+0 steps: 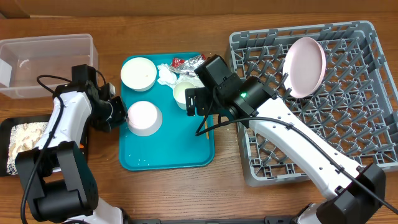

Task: Sort waste into correct bins and load items into the dishwasher rack

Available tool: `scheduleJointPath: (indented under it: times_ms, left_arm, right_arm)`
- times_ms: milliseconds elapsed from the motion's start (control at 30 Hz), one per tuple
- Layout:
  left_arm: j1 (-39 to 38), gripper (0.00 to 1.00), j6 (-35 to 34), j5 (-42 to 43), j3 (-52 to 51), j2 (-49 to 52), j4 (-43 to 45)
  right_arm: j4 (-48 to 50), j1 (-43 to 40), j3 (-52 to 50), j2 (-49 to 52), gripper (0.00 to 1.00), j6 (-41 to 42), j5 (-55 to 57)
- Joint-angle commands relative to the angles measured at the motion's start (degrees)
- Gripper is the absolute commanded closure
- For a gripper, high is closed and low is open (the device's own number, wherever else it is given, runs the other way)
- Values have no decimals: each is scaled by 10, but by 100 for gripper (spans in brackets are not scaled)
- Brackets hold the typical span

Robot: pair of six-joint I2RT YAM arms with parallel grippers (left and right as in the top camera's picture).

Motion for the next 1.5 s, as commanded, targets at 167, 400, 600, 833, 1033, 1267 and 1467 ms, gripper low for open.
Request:
scheduleJointPath:
  times_ms: [167, 400, 600, 833, 1033, 1267, 1467]
  left_arm:
    - [2, 78, -6, 15, 5, -14, 92]
    - [-6, 75, -33, 15, 5, -14, 153]
    - [-21, 58, -33, -2, 5, -7, 168]
    - [-22, 69, -62, -35, 5, 10, 223]
    - [-22, 87, -78, -58, 5, 17, 243]
    - [-25, 96, -97, -53, 5, 64, 223]
    - [-26, 96, -101, -9, 5, 71, 217]
  right_arm:
    - [1, -1, 8, 4, 0, -1, 6]
    - [1, -1, 8, 4, 0, -1, 6]
    - [1, -1, 8, 4, 0, -1, 6]
    - [1, -1, 8, 4, 0, -1, 6]
    - [1, -1, 8, 4, 0, -1, 6]
    - [1, -1, 8, 4, 0, -1, 6]
    - [1, -1, 8, 4, 0, -1, 6]
